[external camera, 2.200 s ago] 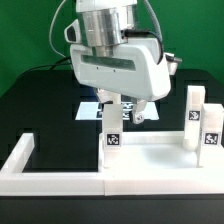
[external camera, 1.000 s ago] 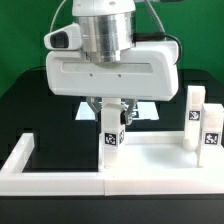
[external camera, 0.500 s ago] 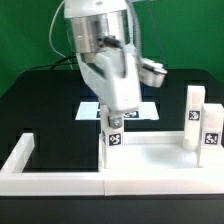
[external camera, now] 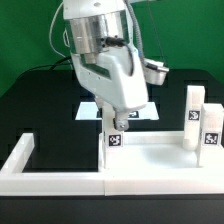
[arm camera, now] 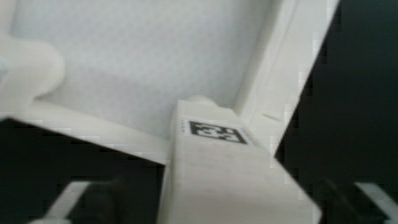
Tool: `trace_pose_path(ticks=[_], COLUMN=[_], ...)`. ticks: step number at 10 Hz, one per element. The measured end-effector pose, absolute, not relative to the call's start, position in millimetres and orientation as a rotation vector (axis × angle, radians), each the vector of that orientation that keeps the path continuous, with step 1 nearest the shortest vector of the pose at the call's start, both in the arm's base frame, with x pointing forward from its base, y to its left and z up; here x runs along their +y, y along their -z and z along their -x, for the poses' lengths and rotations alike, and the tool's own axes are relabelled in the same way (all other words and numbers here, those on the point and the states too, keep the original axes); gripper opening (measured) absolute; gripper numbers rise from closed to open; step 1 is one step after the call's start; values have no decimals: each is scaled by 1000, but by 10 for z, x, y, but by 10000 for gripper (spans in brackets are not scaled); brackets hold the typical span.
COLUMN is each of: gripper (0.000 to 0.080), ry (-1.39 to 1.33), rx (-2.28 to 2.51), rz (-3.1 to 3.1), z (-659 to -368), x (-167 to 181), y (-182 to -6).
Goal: Assemble desk
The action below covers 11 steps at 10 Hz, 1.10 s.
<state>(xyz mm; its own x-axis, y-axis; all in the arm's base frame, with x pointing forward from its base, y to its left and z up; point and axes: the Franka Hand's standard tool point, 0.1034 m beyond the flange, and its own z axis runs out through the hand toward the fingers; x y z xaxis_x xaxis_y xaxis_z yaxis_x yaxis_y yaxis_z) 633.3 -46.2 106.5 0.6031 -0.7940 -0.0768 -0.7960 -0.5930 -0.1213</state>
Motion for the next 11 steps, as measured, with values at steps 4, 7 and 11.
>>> trace_pose_path(ticks=[4,7,11], gripper=[648,649,373], ry=[31,117,104], rx=[959,143,251], rz=[2853,3053,3049], z=[-6248,-6332,-6324], x=[-472,-442,-424], y=[-1056,-1030,-1010])
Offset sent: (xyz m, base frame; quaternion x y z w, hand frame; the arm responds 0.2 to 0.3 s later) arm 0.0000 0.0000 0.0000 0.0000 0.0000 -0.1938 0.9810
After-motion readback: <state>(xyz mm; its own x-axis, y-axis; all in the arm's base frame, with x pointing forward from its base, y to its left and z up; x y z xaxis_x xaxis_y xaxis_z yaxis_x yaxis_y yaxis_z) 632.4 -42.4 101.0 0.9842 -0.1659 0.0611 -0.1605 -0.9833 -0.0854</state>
